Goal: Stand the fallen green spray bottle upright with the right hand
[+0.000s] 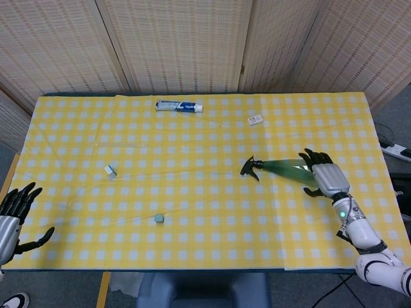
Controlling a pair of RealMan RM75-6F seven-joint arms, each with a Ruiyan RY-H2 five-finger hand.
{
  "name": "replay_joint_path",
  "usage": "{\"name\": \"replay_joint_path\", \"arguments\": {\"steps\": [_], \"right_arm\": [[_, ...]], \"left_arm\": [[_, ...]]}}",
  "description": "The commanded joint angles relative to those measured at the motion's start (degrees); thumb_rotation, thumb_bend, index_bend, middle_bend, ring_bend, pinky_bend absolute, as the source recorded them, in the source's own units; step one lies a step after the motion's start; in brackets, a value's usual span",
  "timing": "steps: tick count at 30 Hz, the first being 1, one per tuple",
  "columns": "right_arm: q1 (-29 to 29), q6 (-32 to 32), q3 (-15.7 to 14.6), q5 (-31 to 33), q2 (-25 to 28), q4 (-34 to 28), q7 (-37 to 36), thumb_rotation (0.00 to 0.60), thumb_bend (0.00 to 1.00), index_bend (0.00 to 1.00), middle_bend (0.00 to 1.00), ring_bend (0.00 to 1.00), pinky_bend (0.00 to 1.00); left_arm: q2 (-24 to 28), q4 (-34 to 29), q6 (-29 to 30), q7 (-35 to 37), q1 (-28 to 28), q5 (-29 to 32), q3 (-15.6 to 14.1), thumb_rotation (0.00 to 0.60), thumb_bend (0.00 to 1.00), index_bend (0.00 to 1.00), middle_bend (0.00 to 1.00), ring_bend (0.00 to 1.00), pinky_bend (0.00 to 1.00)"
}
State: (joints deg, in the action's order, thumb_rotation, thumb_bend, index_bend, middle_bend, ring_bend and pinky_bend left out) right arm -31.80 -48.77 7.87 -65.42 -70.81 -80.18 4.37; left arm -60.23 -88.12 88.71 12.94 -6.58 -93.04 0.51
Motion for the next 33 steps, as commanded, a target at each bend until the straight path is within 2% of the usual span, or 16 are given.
{"name": "replay_joint_path", "arguments": {"steps": [1,5,9,14,18,21,24,25,28,30,33], "right_arm": [[-4.6,0.6,2.8,10.0,-0.4,-5.0,12.1,0.600,0.31,0.00,0.00,0.03,0.00],[-10.5,1.5,3.0,23.2,-4.4,-4.1,24.0,0.600,0.31,0.00,0.00,0.03,0.00],[-15.0,1.7,2.0,32.5,-9.7,0.2,30.8,0.600,0.31,0.00,0.02,0.03,0.00],[-18.9,1.6,0.7,40.8,-15.6,6.5,36.6,0.600,0.31,0.00,0.04,0.03,0.00],[-20.5,3.1,0.6,44.6,-18.7,10.8,37.8,0.600,0.31,0.01,0.07,0.04,0.00],[-21.2,3.4,0.7,44.5,-21.3,14.6,37.6,0.600,0.31,0.04,0.10,0.06,0.00],[-21.3,2.4,0.6,43.5,-23.8,18.1,37.2,0.600,0.31,0.19,0.21,0.15,0.00],[-21.3,1.6,0.7,42.6,-24.5,19.0,37.0,0.600,0.31,0.26,0.27,0.21,0.03],[-20.5,-1.1,0.7,38.1,-26.0,20.9,34.9,0.600,0.31,0.42,0.45,0.38,0.25],[-19.6,-2.4,1.3,34.2,-26.2,21.1,31.5,0.600,0.31,0.49,0.49,0.43,0.34],[-18.2,-5.1,2.2,28.7,-25.3,20.3,26.9,0.600,0.31,0.55,0.54,0.48,0.42]], "left_arm": [[0.2,-0.1,0.6,0.5,0.2,-0.4,-0.1,0.452,0.35,0.00,0.05,0.11,0.00],[0.6,0.3,2.1,2.3,0.7,-1.5,-0.4,0.451,0.35,0.00,0.05,0.11,0.00],[1.1,0.9,2.9,4.6,0.9,-2.3,-0.7,0.449,0.35,0.00,0.05,0.11,0.00],[1.5,1.7,4.1,6.8,1.3,-2.9,-0.8,0.449,0.35,0.00,0.05,0.11,0.00],[1.4,2.3,5.3,8.2,1.6,-3.7,-1.0,0.451,0.35,0.00,0.05,0.11,0.00],[1.4,2.7,5.7,8.6,1.8,-3.8,-1.0,0.448,0.35,0.00,0.05,0.11,0.00],[1.4,2.8,5.7,8.5,1.9,-2.9,-0.7,0.449,0.35,0.00,0.05,0.11,0.00],[1.5,2.8,5.7,8.6,2.0,-2.6,-0.6,0.448,0.35,0.00,0.05,0.11,0.00],[1.4,2.9,5.9,8.5,2.1,-2.3,-0.4,0.450,0.35,0.00,0.05,0.11,0.00],[1.4,2.8,5.8,8.3,2.1,-2.3,-0.5,0.450,0.35,0.00,0.05,0.11,0.00],[1.3,2.7,5.4,7.7,2.0,-2.3,-0.5,0.448,0.35,0.00,0.05,0.11,0.00]]}}
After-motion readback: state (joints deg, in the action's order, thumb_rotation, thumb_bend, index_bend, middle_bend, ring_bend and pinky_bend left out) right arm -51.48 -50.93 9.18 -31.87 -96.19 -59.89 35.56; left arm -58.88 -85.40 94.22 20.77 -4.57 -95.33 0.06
